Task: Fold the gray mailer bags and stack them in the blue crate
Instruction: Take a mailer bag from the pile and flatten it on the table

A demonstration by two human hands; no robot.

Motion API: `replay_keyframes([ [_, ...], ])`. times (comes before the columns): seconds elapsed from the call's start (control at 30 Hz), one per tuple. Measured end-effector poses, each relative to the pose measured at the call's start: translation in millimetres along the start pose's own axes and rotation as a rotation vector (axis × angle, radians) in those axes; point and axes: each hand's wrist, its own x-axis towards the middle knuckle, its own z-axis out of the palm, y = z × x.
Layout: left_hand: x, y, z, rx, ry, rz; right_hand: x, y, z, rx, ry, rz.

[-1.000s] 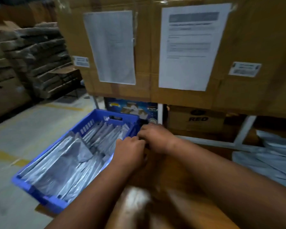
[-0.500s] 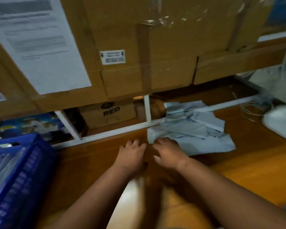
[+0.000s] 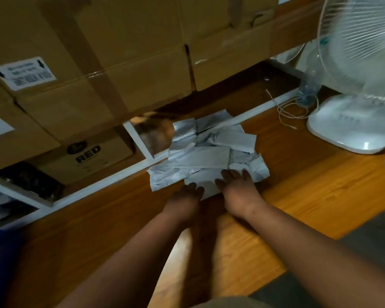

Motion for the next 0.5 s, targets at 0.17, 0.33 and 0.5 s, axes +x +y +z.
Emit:
replay_keyframes([
  [0.17,17.7,0.9,37.4,-0.039,-0.114,0.042,3.0,0.3,12.9,-0.01,-0.003,0.06],
  [0.33,-22.7,-12.9,55.6,-0.081,-0.064,0.007,-3.5,-19.8,18.4,-0.044,0.053,-0.008],
  [0.5,-96.8,-30.0,62.5,-0.071,-0.083,-0.053,-22.5,-67.7,28.9,0.016,0.133,-0.218],
])
